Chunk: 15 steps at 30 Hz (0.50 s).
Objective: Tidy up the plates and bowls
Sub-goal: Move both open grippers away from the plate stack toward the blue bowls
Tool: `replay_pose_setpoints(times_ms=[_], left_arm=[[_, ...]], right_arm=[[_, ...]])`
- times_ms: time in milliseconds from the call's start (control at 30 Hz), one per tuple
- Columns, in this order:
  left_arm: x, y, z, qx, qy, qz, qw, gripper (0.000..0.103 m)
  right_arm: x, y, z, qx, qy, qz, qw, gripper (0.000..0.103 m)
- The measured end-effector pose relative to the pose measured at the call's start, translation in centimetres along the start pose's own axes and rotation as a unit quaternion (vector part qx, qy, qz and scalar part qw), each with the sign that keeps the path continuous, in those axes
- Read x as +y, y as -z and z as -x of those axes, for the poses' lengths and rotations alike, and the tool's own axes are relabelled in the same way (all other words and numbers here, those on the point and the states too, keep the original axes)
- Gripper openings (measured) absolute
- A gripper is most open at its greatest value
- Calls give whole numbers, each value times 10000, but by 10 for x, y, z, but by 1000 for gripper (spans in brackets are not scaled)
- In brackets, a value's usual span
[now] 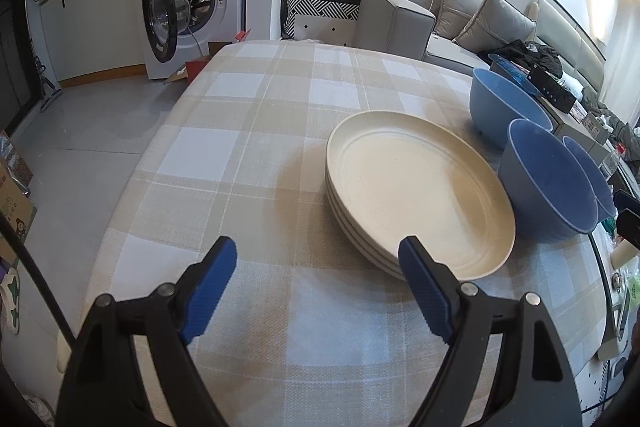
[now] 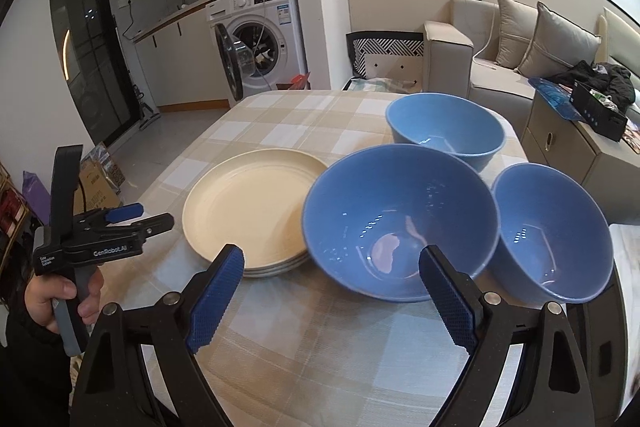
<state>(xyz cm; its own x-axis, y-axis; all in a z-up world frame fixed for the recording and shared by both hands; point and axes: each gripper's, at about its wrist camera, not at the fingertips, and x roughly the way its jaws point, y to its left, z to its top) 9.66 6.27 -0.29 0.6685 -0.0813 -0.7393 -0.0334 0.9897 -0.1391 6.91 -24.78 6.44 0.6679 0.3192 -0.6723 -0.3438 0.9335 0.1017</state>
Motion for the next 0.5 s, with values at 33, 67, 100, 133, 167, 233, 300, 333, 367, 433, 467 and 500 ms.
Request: replay_pose_setpoints(times_ms=[33,67,100,133,167,233,300,333,367,433,467,500], left_arm=[[-2,-2,1,-23,7,-9,10000,84],[-4,-4,2,-41,18,-23,10000,84],[-6,-6,4,-73,54,-39,10000,84],[-8,-7,5,-93,70,-48,9999,86],[-11,-10,6,-115,85,-63,9999,87],[-16,-14,9,-173,173,-93,9997,90],[-23,-19,11,-219,295,-110,9993,91],[-28,-21,12,-240,383,-113,9989,94],[-31,-24,11,-254,431,-116,9987,95],[-40,-28,10,-260,532,-173,9981,98],[-43,-30,8,-250,557,-197,9979,98],[-48,-31,7,-235,609,-226,9976,99]], right_arm=[[-4,0,1,-13,29,-47,10000,92],[-10,0,3,-28,67,-99,9999,92],[-13,-1,4,-43,93,-140,9998,92],[-17,-1,5,-58,111,-186,9997,93],[-22,-1,7,-72,119,-233,9996,93],[-28,-1,11,-98,142,-289,9994,93],[-35,-2,14,-129,184,-326,9992,93],[-38,-1,16,-148,200,-350,9991,93],[-42,-1,19,-168,227,-384,9989,93],[-47,-2,22,-194,279,-424,9985,93],[-51,-2,24,-212,302,-449,9983,93],[-55,-2,27,-231,309,-479,9981,93]])
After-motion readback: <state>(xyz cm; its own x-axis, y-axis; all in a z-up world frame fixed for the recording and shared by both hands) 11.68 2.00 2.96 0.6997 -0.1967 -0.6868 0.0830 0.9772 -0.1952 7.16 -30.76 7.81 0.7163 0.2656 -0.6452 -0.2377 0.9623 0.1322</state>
